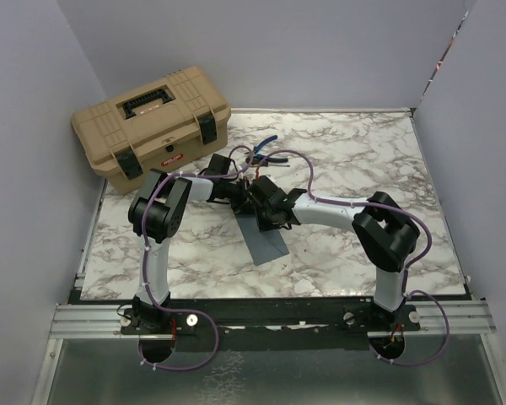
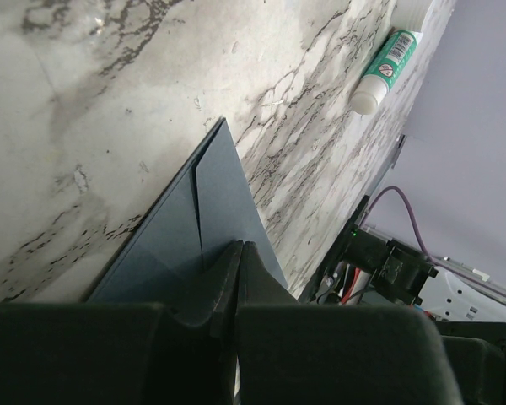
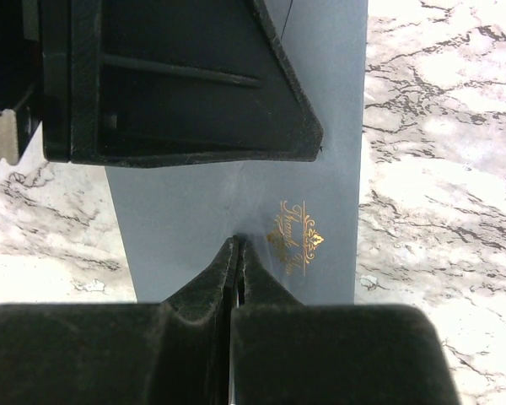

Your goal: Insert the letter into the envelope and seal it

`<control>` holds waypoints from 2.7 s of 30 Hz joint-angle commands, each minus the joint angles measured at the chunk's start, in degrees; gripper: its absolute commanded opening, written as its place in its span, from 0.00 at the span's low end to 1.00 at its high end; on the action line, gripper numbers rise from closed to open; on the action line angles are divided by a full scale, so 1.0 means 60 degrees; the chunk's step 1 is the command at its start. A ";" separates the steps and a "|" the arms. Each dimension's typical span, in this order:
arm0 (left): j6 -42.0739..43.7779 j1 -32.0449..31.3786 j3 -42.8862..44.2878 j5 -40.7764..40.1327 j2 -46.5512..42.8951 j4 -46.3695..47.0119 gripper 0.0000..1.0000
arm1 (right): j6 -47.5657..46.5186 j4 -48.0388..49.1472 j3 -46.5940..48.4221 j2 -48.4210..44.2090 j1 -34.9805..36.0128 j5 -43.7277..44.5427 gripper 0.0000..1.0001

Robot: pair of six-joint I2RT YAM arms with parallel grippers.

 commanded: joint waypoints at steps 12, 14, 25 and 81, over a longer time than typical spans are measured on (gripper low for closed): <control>0.0815 0.0165 -0.0449 -0.2292 0.0822 -0.0851 0.00 | 0.0191 -0.2120 -0.1768 -0.0720 0.0101 0.0272 0.02; 0.0840 0.0166 -0.0438 -0.2284 0.0812 -0.0857 0.00 | 0.0266 -0.2186 -0.1943 -0.0934 0.0101 0.0204 0.02; 0.0823 0.0140 -0.0150 -0.1755 0.0399 -0.0893 0.00 | 0.0571 -0.2902 -0.1313 -0.2005 0.0101 0.0547 0.02; 0.1250 -0.0245 -0.0054 -0.4251 -0.0161 -0.0356 0.00 | -0.1574 -0.0974 0.0153 0.0806 -0.0346 -0.0635 0.09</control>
